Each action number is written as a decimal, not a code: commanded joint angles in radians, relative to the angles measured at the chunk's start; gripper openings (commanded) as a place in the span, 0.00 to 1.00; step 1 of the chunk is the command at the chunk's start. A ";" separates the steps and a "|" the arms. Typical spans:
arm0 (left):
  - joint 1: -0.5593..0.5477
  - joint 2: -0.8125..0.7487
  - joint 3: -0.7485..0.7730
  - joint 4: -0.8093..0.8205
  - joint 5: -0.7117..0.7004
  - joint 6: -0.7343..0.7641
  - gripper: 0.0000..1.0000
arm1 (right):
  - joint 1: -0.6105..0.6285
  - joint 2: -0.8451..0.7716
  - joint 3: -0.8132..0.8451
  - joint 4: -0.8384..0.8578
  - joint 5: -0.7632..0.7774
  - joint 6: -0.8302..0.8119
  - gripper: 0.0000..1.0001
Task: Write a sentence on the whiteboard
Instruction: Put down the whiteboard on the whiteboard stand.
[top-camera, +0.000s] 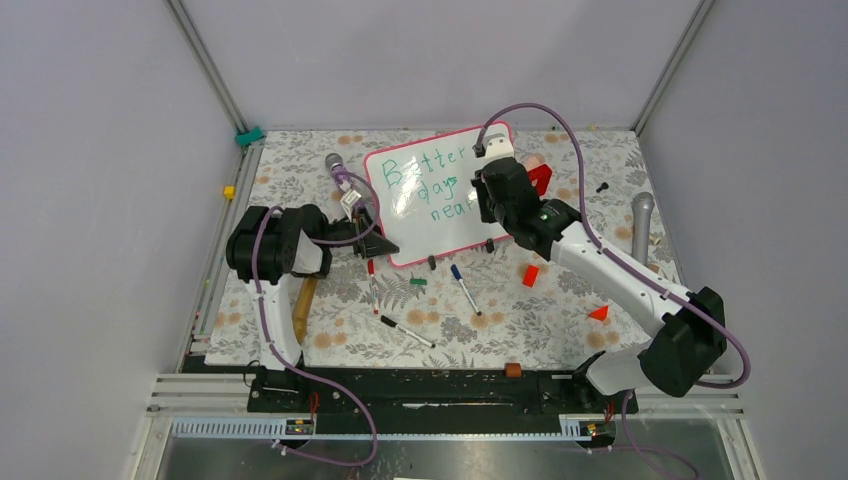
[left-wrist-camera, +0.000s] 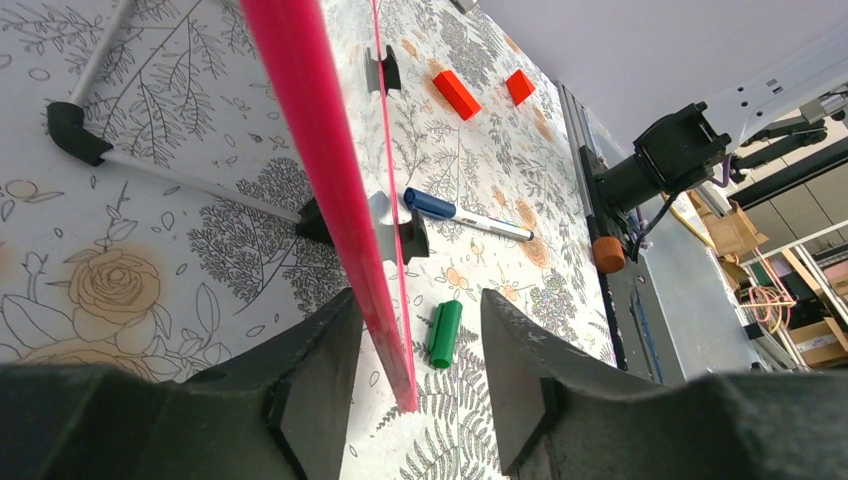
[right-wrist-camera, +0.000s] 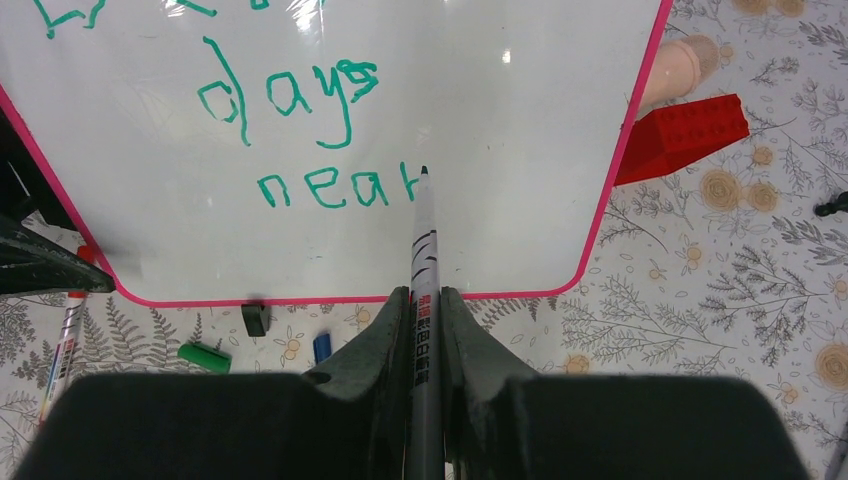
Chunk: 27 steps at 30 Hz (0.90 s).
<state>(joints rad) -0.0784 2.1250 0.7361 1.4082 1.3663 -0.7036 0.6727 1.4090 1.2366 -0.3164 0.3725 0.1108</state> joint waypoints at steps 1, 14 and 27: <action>0.008 -0.041 -0.024 0.056 0.018 0.052 0.49 | -0.006 -0.044 -0.004 0.012 -0.013 0.015 0.00; 0.014 -0.206 -0.226 0.054 -0.134 0.217 0.36 | -0.006 -0.139 -0.043 0.030 -0.016 0.017 0.00; 0.029 -0.233 -0.265 0.005 -0.278 0.211 0.57 | -0.006 -0.192 -0.080 0.059 -0.031 0.025 0.00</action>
<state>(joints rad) -0.0578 1.9228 0.4774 1.3777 1.1397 -0.5125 0.6727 1.2518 1.1664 -0.3008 0.3508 0.1219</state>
